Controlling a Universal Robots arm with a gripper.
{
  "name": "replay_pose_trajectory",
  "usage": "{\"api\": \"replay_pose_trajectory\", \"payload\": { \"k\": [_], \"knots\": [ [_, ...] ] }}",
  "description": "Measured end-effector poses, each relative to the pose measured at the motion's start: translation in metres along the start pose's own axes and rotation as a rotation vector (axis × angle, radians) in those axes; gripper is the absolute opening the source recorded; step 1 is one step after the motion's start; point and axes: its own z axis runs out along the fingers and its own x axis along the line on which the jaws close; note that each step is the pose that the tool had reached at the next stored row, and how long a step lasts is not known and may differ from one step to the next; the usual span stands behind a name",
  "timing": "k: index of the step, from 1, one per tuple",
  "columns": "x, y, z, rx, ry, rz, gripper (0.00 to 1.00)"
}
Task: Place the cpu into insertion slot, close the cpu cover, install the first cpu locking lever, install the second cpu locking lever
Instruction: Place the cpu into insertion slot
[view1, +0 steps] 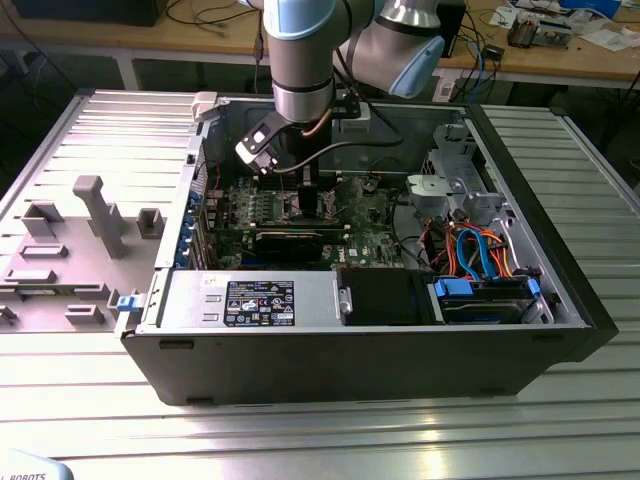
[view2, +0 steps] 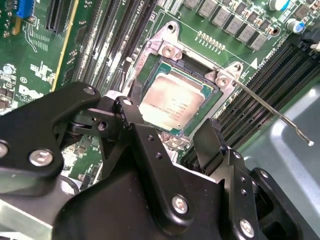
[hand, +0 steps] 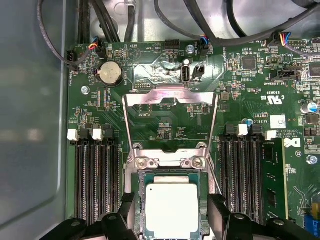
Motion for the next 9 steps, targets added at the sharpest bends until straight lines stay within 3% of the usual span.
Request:
{"api": "replay_pose_trajectory", "payload": {
  "k": [1,6,9],
  "knots": [
    [0.0002,-0.0001,0.0004,0.0,0.0048,0.001,0.68],
    [0.0003,0.0001,0.0034,0.0007,0.0112,0.001,0.68],
    [0.0004,0.0001,0.0048,0.0008,0.0225,0.002,0.68]
  ]
}}
